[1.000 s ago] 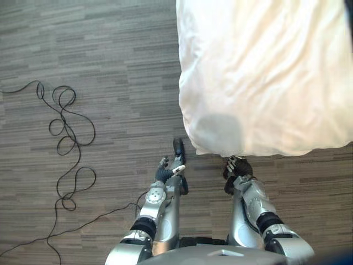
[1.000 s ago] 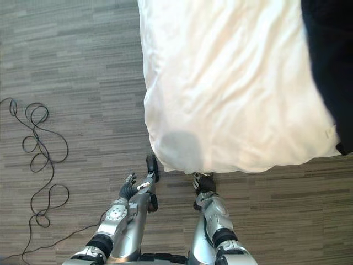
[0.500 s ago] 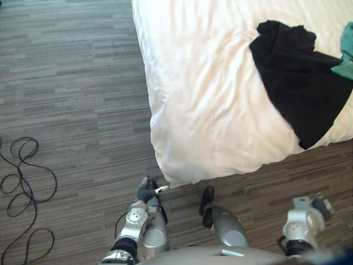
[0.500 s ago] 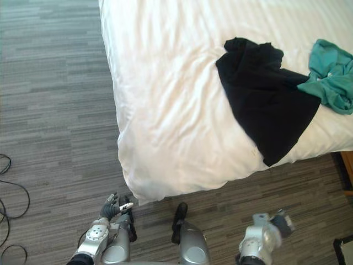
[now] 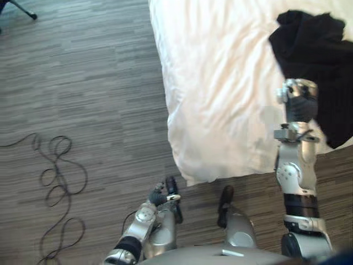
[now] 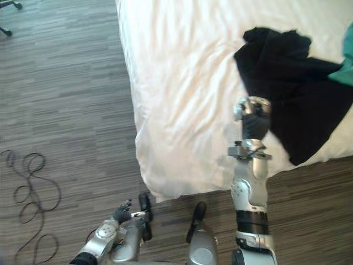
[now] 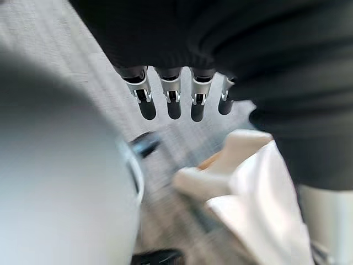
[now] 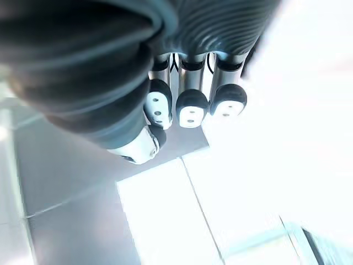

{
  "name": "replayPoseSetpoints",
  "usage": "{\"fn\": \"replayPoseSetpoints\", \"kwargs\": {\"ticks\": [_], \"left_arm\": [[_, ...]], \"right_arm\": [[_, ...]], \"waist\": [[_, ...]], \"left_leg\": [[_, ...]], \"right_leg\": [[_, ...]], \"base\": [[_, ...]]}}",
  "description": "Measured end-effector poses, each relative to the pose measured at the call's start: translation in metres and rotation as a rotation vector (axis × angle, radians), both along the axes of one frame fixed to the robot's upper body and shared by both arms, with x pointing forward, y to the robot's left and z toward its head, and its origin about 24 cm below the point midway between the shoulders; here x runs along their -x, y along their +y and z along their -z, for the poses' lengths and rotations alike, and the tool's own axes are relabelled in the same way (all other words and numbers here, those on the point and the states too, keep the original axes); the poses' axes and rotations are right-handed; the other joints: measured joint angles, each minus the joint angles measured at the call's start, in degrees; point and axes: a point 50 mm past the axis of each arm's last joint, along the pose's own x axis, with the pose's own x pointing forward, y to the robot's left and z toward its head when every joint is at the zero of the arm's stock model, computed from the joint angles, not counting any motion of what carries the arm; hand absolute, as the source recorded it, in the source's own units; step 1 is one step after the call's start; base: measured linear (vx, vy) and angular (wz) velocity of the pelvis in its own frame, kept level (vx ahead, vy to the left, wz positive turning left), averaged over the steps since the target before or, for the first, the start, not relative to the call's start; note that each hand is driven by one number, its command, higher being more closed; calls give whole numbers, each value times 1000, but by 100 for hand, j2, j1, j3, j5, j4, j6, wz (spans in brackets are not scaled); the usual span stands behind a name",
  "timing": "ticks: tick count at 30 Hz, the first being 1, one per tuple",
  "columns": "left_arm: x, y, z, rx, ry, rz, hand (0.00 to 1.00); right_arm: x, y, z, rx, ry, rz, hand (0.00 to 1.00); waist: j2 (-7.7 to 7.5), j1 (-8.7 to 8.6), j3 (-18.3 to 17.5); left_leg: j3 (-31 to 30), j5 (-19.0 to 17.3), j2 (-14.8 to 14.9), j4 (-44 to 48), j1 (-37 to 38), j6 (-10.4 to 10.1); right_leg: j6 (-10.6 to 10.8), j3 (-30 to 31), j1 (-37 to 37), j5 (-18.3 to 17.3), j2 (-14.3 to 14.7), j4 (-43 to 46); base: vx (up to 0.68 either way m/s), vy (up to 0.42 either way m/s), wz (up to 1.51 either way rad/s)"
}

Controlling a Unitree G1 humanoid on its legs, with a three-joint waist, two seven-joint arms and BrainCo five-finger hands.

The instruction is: Tidy the bed and pick cloth on bed and put in laundry

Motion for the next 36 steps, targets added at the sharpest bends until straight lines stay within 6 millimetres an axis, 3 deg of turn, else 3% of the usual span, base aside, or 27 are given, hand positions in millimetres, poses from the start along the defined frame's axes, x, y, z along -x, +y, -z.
{"fn": "replayPoseSetpoints", "kwargs": {"ticks": [4,6,9,13,17,19,21,25,26,30,36], "left_arm": [[-29,-7,-16,47,-35,-9,0],[-40,-11,-23,74,-57,-19,0],[-56,-18,-34,116,-99,-33,0],[-70,-28,-46,178,-154,-70,0],[-85,-22,-63,239,-237,-151,0],[-96,-15,-73,261,-279,-193,0],[-103,-7,-82,268,-322,-215,0],[-113,4,-95,276,-379,-241,0],[-114,6,-96,275,-386,-237,0],[-123,9,-108,270,-434,-215,0],[-116,6,-97,286,-385,-195,0]], "right_arm": [[-19,21,19,-76,108,-72,100],[-22,25,28,-104,145,-66,100],[-22,27,14,-135,58,-58,100],[-20,21,3,-145,-24,-14,100],[-10,-13,-8,-214,-118,124,100],[2,-47,-4,-258,-141,257,100],[15,-87,19,-323,-61,413,100],[47,-136,81,-464,160,618,100],[52,-139,86,-462,178,631,0],[70,-152,100,-376,272,687,0],[73,-137,135,-163,496,646,0]], "waist": [[119,-92,372],[141,-124,392],[183,-242,554],[178,-264,637],[81,-273,734],[32,-343,832],[-55,-343,882],[-77,-443,938],[-77,-455,938],[-77,-532,937],[-85,-422,923]], "left_leg": [[39,64,-105,27,-190,88],[135,88,-123,75,-465,123],[313,110,-133,106,-726,151],[539,96,-107,115,-913,131],[794,59,6,226,-1127,148],[836,7,77,352,-1213,168],[949,-89,148,506,-1305,171],[1138,-247,275,669,-1299,105],[1159,-286,311,722,-1284,94],[1270,-405,495,926,-1091,33],[1128,-535,578,1046,-777,17]], "right_leg": [[1,156,-370,1,-134,283],[2,281,-731,1,-172,383],[22,465,-1143,32,-202,509],[8,712,-1507,77,-164,566],[-27,942,-1791,199,-41,463],[-38,976,-1821,246,10,399],[-56,1079,-1924,273,62,380],[-66,1253,-1990,328,157,361],[-66,1269,-1979,334,160,361],[-64,1272,-1749,336,269,365],[-103,1148,-1289,279,298,374]], "base": [[-51,53,-3],[-56,38,-15],[-27,17,-18],[4,-3,-28],[44,-25,-26],[57,-31,-20],[83,-29,-24],[93,-26,-30],[89,-18,-35],[53,-20,-14],[-11,-2,6]]}}
